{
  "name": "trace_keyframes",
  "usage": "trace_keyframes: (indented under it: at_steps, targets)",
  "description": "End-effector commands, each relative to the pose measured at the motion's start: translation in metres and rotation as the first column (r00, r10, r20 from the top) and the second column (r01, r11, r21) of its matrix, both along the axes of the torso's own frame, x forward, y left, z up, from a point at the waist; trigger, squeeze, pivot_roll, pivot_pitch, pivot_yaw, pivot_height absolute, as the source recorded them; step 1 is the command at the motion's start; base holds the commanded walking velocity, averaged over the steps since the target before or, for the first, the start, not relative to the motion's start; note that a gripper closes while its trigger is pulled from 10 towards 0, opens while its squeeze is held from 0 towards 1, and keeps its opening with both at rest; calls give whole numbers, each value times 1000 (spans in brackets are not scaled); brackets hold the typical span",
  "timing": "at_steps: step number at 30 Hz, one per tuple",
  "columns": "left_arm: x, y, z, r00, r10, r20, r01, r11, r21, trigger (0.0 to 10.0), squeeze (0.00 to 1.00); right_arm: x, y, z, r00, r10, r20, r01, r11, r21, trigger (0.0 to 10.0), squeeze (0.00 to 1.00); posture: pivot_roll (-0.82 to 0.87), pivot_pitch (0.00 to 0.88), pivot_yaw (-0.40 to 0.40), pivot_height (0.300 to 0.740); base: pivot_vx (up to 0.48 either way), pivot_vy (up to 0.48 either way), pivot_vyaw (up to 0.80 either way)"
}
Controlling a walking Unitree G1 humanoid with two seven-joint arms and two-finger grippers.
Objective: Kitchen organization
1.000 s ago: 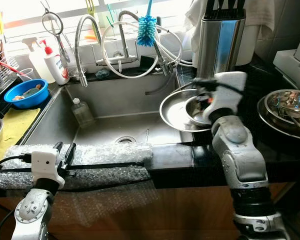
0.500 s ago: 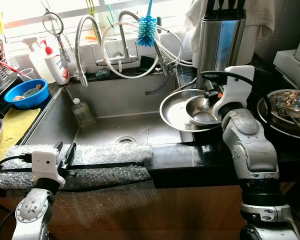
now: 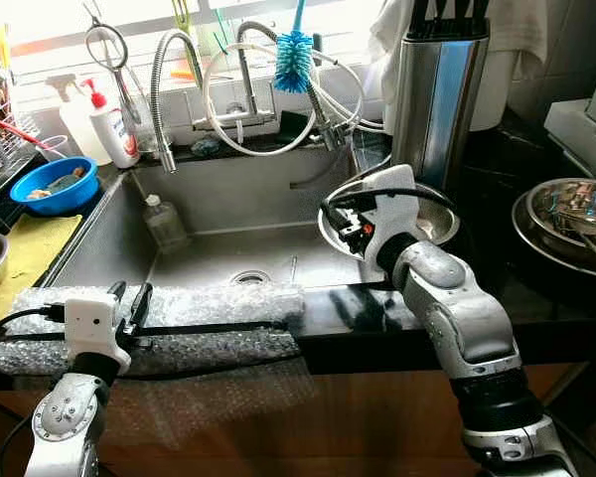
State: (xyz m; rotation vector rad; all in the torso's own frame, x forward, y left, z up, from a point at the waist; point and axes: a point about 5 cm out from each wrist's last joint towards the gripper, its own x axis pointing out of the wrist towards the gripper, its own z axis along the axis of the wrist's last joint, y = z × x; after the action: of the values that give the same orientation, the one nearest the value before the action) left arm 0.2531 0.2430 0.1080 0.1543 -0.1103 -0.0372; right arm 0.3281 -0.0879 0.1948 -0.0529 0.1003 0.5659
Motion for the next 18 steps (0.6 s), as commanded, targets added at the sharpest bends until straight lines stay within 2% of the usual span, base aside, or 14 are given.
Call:
trace_keyframes:
  at_steps: [1, 7, 10, 18]
  targets:
    - [0, -1, -8, 999, -1, -49, 1, 1000, -7, 10000, 0, -7, 13, 3, 997, 83, 2, -83, 996, 12, 10000, 0, -48, 0, 136, 740, 0, 0, 0]
    - [0, -1, -8, 999, 0, -49, 0, 1000, -6, 10000, 0, -12, 18, 1, 990, 137, -26, -136, 990, 41, 10000, 0, -47, 0, 135, 740, 0, 0, 0]
    - [0, -1, -8, 999, 3, -50, -3, 1000, -6, 10000, 0, -19, 26, -4, 976, 210, -67, -204, 975, 86, 10000, 0, -47, 0, 134, 740, 0, 0, 0]
    - [1, -1, -9, 999, -1, -51, 1, 1000, -8, 10000, 0, -15, 21, -22, 978, 131, -164, -124, 991, 50, 10000, 0, -47, 0, 134, 740, 0, 0, 0]
